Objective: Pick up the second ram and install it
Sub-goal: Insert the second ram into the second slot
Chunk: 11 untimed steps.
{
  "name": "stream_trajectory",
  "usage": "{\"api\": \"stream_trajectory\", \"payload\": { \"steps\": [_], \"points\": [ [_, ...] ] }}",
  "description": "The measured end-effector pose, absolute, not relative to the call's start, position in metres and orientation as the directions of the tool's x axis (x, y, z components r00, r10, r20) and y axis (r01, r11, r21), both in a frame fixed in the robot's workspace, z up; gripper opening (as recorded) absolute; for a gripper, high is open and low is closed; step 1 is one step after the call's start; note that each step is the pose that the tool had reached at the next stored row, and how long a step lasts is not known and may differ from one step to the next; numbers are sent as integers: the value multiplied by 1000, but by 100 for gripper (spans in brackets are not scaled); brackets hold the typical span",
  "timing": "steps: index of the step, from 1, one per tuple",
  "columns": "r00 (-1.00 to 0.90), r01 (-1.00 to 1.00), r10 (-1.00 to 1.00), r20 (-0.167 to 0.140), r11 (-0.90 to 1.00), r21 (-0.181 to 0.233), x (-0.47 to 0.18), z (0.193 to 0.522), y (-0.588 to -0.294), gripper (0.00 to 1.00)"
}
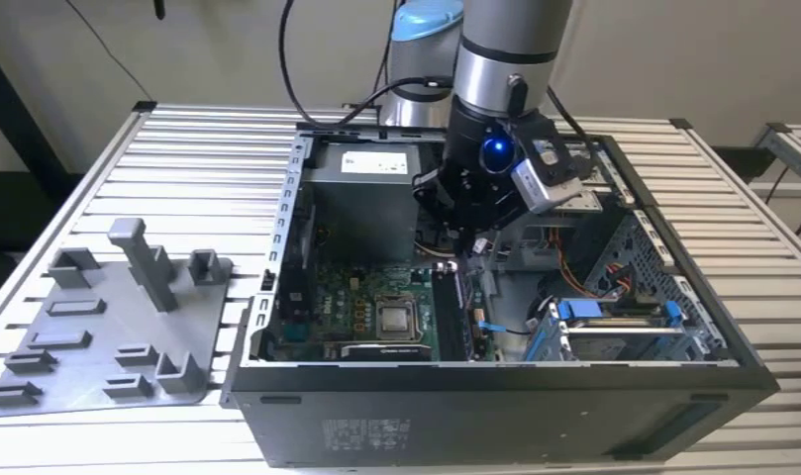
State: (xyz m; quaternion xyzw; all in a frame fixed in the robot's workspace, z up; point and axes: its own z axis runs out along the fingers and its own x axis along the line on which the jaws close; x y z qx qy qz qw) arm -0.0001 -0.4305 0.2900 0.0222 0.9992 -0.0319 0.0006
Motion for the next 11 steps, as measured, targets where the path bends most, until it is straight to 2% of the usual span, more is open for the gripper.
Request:
{"api": "stream_trajectory", "payload": {
  "steps": [11],
  "points": [
    [-999, 39, 39, 1, 997, -61, -4, 277, -432, 14]
  ]
}}
